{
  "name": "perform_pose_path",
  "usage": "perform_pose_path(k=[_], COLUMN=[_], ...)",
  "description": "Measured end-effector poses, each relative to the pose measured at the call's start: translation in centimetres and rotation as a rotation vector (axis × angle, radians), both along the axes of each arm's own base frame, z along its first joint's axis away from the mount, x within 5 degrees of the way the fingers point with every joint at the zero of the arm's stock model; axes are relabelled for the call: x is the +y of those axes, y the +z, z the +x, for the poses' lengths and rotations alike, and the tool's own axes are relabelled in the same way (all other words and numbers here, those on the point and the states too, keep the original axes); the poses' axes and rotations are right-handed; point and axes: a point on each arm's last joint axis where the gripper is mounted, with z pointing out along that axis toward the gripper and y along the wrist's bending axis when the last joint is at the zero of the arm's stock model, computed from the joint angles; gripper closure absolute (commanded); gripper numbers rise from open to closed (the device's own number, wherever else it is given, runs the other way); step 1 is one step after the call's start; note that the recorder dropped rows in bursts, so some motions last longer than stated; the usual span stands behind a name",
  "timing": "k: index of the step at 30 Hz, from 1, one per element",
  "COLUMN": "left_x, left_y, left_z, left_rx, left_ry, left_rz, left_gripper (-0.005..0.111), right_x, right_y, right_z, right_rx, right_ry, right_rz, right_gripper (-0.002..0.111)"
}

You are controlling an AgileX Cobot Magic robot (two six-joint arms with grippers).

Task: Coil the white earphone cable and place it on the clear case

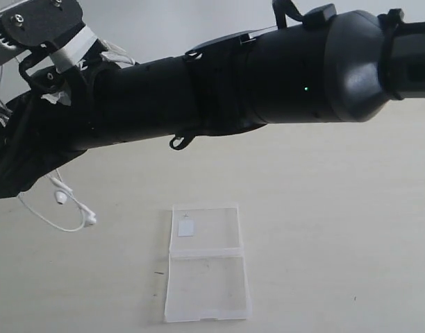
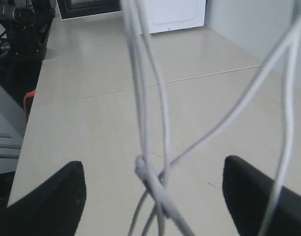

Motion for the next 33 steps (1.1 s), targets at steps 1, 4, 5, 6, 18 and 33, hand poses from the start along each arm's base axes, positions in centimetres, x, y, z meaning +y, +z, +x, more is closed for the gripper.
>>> perform_pose_path(k=[1,4,5,6,18,33], left_x=[0.1,0.1,0.0,0.0,-0.3,2.1], left_y=[0.1,0.1,0.2,0.3,0.9,0.1], left_z=[-0.1,-0.1,-0.1,-0.1,-0.1,-0.8], left_rx=[0.001,0.008,0.006,0.001,-0.036,0.046], left_ry=[0.004,0.016,0.015,0.011,0.004,0.204], left_rz=[-0.020,-0.079,-0.096,-0.108,-0.237,-0.141], left_gripper=[0.107,0.107,0.107,0.107,0.107,0.107], right_x=[0.0,0.2,0.3,0.3,0.4,-0.3], right_y=[0.0,0.9,1.1,1.4,1.8,2.3], right_z=[0.0,0.3,0.3,0.4,0.5,1.2], right_rx=[0.001,-0.012,-0.015,-0.019,0.045,0.094], right_ry=[-0.003,-0.010,-0.011,-0.011,-0.039,-0.190], right_rz=[0.000,0.019,0.027,0.035,0.052,0.006], right_gripper=[0.035,0.036,0.037,0.037,0.108,0.108])
